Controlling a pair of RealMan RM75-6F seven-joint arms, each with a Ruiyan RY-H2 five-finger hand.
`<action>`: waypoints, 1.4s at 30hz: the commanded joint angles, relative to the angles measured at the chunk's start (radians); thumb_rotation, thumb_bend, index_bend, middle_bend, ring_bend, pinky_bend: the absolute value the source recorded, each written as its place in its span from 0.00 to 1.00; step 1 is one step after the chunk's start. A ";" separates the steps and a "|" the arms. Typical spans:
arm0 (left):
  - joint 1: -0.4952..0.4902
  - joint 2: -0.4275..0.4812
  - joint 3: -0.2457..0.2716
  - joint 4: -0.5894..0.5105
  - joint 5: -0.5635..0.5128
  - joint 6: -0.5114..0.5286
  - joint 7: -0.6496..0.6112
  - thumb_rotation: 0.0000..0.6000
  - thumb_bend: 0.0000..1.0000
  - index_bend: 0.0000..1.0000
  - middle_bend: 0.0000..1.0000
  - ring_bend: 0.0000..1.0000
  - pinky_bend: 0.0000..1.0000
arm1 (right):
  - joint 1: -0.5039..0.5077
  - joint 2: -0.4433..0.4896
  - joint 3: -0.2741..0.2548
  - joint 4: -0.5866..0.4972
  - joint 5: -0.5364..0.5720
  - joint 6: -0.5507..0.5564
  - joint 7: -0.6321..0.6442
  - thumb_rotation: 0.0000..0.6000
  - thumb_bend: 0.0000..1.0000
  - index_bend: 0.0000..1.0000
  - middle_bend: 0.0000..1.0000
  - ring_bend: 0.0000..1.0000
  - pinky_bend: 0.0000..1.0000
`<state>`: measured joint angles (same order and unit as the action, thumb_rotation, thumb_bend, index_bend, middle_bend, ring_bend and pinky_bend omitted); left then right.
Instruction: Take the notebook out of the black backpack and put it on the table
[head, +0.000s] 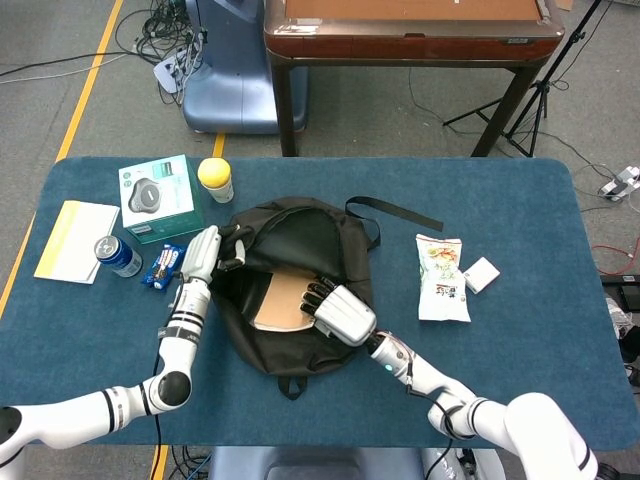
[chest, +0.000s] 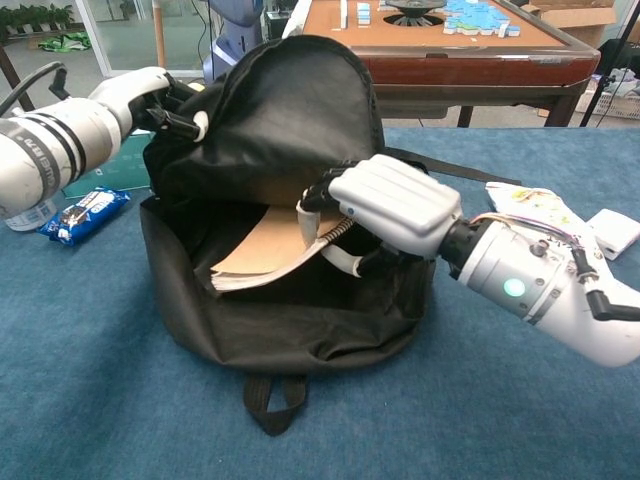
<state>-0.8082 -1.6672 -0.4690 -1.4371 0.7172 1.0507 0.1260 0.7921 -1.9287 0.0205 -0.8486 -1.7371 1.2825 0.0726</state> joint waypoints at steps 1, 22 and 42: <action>0.008 0.008 0.012 -0.014 0.017 0.003 -0.004 1.00 0.59 0.73 0.50 0.47 0.31 | -0.030 0.109 -0.019 -0.144 -0.028 0.068 -0.012 1.00 0.49 0.68 0.43 0.30 0.26; 0.047 0.044 0.099 -0.123 0.105 0.023 0.021 1.00 0.58 0.66 0.48 0.47 0.31 | -0.234 0.643 -0.021 -0.815 -0.081 0.350 -0.065 1.00 0.49 0.72 0.46 0.36 0.29; 0.075 0.257 0.191 -0.393 0.138 -0.028 0.125 1.00 0.25 0.04 0.09 0.07 0.16 | -0.376 0.875 -0.009 -0.885 0.011 0.323 -0.047 1.00 0.49 0.72 0.46 0.36 0.30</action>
<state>-0.7388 -1.4334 -0.2854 -1.8064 0.8565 1.0313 0.2476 0.4206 -1.0561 0.0129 -1.7397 -1.7346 1.6185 0.0245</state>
